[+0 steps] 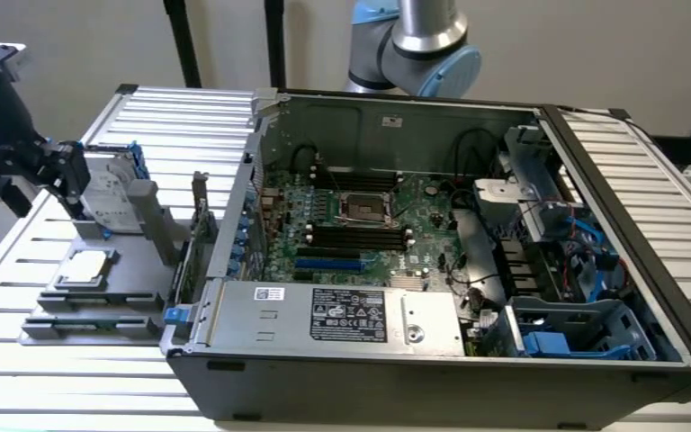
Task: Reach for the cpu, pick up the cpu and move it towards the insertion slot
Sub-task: 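Pick up the cpu and move it towards the insertion slot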
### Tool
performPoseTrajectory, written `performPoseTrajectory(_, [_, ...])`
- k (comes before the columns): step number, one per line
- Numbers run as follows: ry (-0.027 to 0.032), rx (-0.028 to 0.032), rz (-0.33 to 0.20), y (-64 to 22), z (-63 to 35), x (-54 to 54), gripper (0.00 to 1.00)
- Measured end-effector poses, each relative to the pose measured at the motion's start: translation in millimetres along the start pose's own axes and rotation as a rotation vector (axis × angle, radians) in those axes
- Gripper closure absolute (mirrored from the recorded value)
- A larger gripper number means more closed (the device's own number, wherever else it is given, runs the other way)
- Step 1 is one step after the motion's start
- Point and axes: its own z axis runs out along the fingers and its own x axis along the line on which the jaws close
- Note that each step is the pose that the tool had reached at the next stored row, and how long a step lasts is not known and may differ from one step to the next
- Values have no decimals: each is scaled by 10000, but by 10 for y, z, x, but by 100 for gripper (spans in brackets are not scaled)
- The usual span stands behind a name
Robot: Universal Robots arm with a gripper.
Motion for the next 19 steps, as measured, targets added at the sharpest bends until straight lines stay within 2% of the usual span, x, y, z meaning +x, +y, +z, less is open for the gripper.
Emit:
performPoseTrajectory(13, [2,0,-65,-26,235,1,35])
performPoseTrajectory(19, [5,23,-80,-31,345,1,35])
